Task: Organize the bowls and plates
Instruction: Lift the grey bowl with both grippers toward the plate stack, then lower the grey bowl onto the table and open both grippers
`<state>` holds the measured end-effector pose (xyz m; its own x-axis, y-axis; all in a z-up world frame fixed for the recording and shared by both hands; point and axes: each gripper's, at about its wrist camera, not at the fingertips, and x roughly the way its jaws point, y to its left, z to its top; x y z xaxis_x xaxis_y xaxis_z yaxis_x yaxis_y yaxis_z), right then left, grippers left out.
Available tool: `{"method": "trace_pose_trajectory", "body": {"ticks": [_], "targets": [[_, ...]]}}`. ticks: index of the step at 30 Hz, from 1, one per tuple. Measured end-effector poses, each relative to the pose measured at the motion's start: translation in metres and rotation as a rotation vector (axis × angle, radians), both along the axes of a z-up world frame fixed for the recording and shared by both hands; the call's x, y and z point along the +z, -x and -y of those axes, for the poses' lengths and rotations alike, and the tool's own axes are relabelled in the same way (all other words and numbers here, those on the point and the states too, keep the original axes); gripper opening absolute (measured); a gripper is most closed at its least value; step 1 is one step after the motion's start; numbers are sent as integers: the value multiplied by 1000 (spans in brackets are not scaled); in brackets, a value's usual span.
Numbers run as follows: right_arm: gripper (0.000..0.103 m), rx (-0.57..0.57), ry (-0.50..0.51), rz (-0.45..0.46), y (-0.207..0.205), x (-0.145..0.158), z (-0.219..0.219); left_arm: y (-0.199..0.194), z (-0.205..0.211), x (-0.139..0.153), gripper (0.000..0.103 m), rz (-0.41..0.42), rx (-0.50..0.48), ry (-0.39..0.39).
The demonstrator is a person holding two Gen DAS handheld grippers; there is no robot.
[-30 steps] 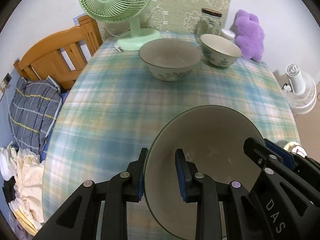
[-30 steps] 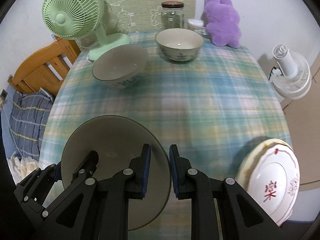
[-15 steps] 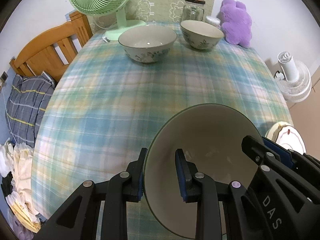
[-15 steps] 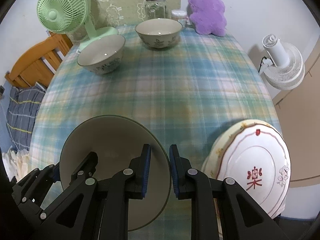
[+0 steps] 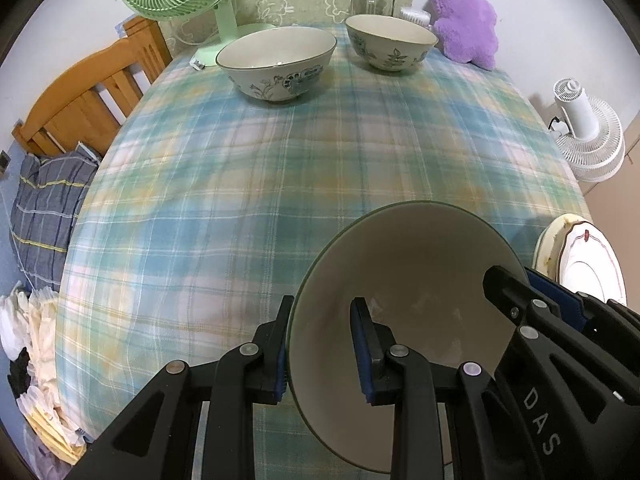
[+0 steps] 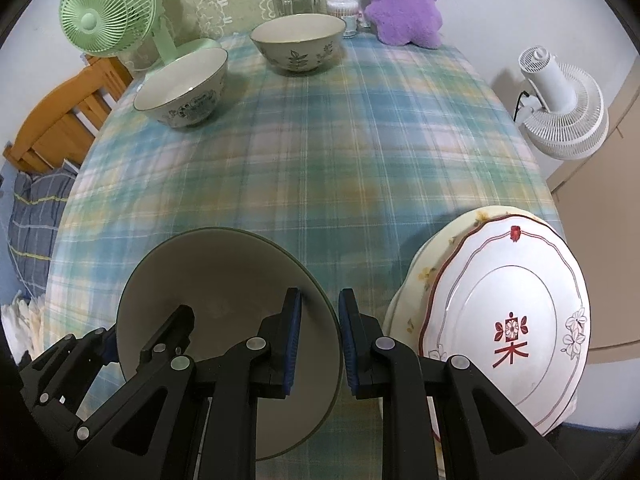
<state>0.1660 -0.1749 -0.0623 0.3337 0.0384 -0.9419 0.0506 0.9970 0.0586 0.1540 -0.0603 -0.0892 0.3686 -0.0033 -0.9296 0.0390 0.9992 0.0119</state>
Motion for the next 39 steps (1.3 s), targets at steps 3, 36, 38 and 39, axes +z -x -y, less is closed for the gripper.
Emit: {"method": "trace_pose_trajectory", "body": {"ticks": [3,36,38,39], "targets": [[23,5,-1,6,-1,0,0,0,-1,-1,30,-6,5,5],[76,22,-35,160,-37,75,-39,-41,-42,72,84,150,-18,16],[76,22,-29,166,-44,77,-43,-50,-45,75,84,161,-15,20],[76,21,-24,173,-49,79,-45,-54,-47,77,84,167,-14,22]]}}
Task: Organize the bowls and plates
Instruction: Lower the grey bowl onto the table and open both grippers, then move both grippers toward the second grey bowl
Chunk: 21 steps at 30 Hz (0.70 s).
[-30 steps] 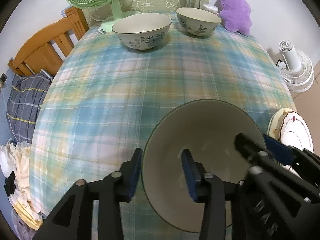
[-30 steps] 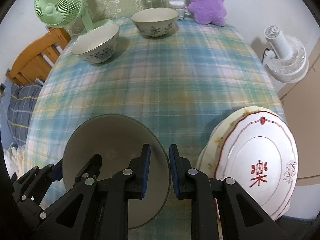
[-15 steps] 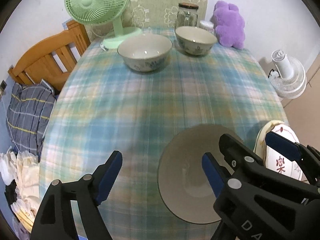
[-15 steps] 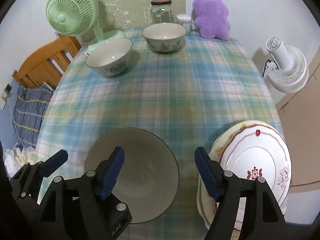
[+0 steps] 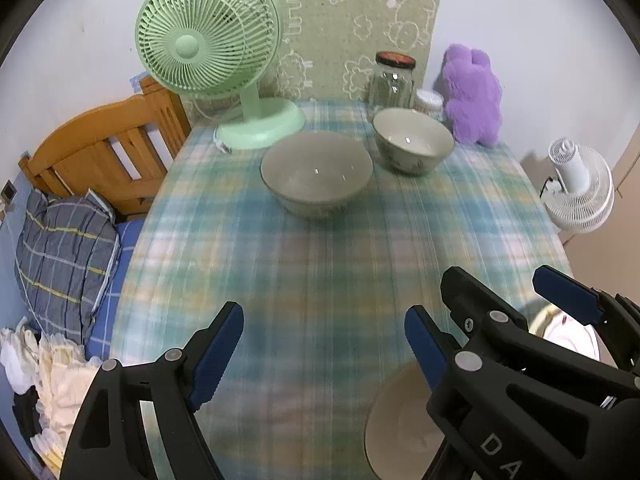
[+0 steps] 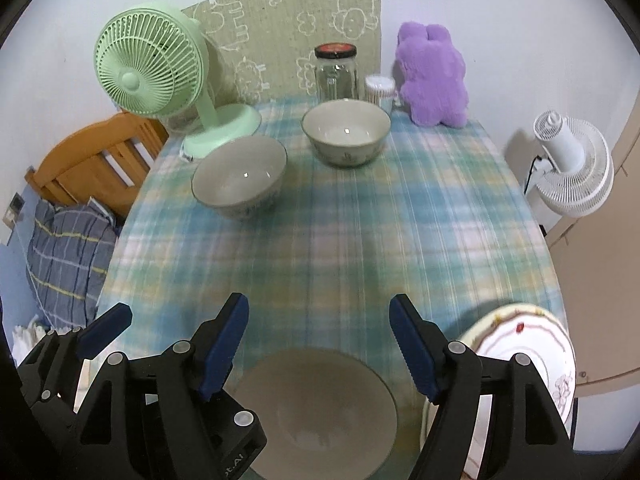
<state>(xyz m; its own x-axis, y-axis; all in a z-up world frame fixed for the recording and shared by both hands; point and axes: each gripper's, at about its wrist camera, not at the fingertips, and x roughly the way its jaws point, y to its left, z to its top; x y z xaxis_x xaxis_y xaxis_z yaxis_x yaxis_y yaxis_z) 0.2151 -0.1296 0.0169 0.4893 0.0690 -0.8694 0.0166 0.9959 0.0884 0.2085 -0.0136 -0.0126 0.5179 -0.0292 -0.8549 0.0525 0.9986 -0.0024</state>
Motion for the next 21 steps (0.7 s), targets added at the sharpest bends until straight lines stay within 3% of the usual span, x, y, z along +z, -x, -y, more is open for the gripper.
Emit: {"method": "trace_pose_trajectory", "body": {"ticks": [12,21], "targets": [[76,-23,15,53,-65,11,-17,-64,-18,10,84,75,16,-9],[76,-20,15,86,-116,3,-32,-119,-34,1,84,105,30,-38]]}}
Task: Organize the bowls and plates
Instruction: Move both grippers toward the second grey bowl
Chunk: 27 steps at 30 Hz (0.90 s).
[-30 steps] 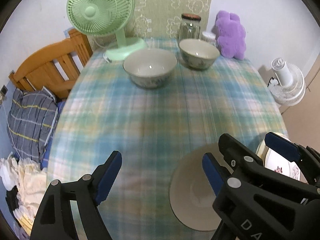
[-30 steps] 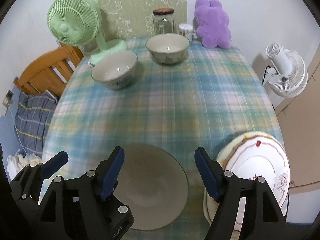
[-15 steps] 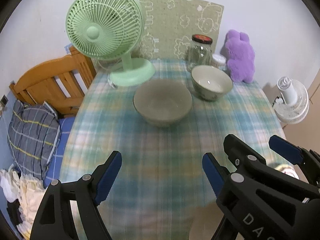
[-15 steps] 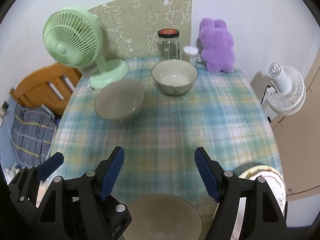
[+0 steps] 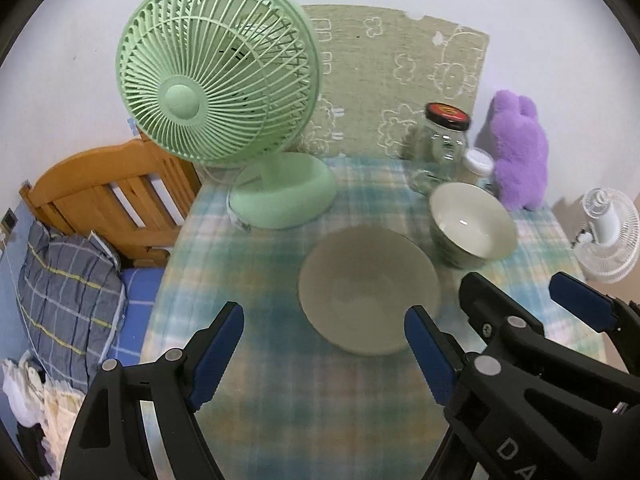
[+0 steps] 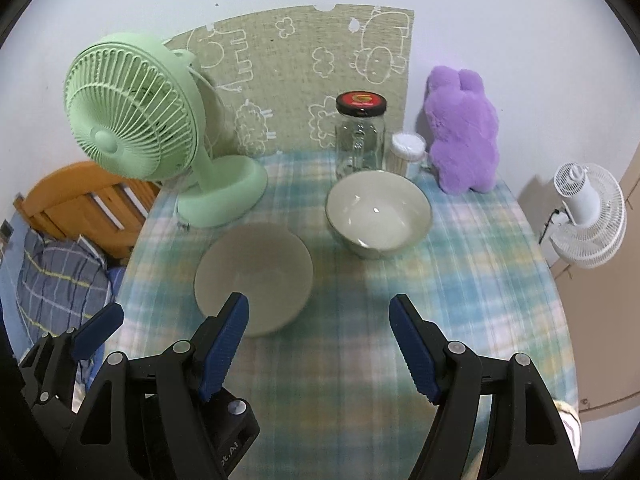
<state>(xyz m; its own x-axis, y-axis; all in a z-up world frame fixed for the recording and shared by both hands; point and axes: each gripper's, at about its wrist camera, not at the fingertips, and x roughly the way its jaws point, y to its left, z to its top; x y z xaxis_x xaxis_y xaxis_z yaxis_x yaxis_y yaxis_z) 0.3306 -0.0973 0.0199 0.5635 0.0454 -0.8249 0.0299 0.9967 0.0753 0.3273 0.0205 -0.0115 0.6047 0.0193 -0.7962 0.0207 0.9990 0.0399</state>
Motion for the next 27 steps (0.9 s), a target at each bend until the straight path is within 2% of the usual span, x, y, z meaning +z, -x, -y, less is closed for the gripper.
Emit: {"method": "trace_pose_trajectory", "body": {"ticks": [8,12,16,22,24,27], "targets": [[75,-28,-1,-17,-44,-31,-2,-41,-3,-29,82,-10,-6,-28],[71,-25,-1,-41,-59,-50,-4,-53,-6,-48,79,-39,-8,-10],[58,-31,3,-68,-69,-67,-6,-63,-5,-64,74,-67,-11,-12],[46,-42,2,-106,-81,-88,-6,-70,-6,-83,55,-98,-7,-7],[43,-43,2,-115,-84,-93,-6,-73,-6,-87,44,-117,5,-1],[36,-42,-9,-118,-88,-98,-6,-74,-6,-89,39,-123,2,14]]}}
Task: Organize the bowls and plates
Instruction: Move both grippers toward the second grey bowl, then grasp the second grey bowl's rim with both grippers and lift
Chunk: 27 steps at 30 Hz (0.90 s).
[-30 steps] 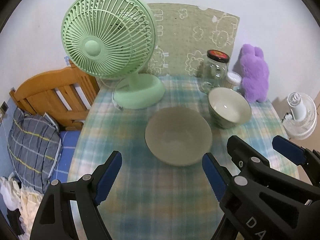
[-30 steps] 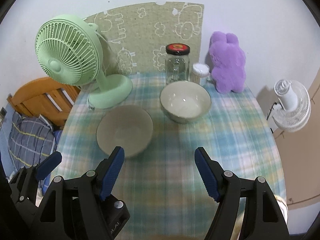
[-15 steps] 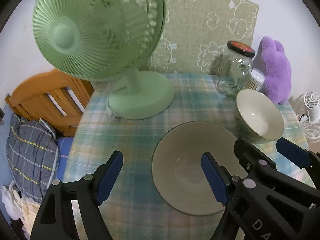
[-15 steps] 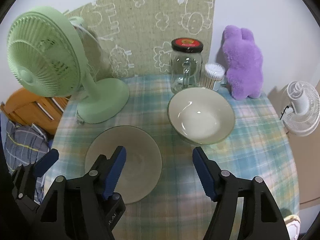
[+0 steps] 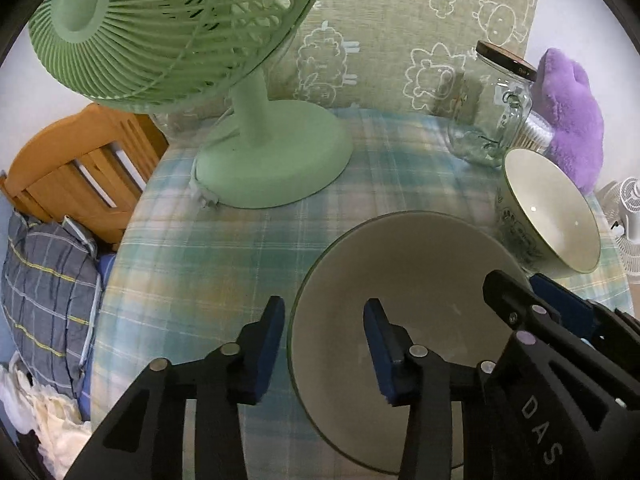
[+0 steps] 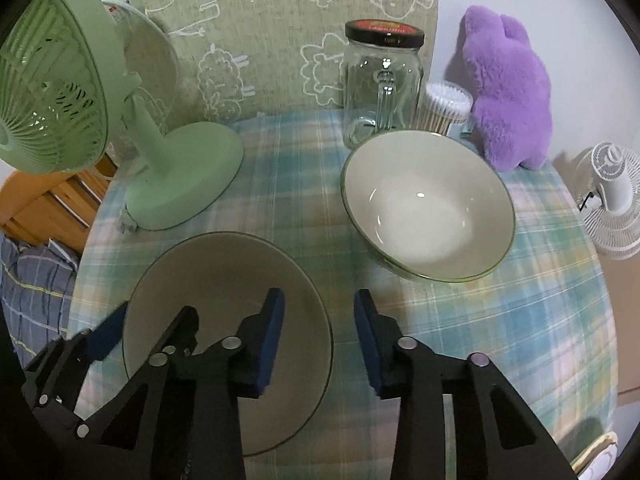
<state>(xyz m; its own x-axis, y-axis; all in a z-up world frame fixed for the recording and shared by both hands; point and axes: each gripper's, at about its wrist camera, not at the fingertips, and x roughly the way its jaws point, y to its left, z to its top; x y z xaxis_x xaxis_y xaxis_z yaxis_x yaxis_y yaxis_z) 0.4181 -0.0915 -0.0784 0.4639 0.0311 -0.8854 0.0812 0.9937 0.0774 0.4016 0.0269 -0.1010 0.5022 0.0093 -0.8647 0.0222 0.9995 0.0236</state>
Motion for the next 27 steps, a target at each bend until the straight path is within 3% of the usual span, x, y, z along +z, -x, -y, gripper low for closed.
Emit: {"method": "trace_pose_trajectory", "body": {"ticks": [4,27], "targets": [[21,14,0,6,-3,-3,-2,-3,-1,-4,31,-21,4,20],[20,6,18,-27,31,8,2,30,4,7,27,-49,-8,22]]}}
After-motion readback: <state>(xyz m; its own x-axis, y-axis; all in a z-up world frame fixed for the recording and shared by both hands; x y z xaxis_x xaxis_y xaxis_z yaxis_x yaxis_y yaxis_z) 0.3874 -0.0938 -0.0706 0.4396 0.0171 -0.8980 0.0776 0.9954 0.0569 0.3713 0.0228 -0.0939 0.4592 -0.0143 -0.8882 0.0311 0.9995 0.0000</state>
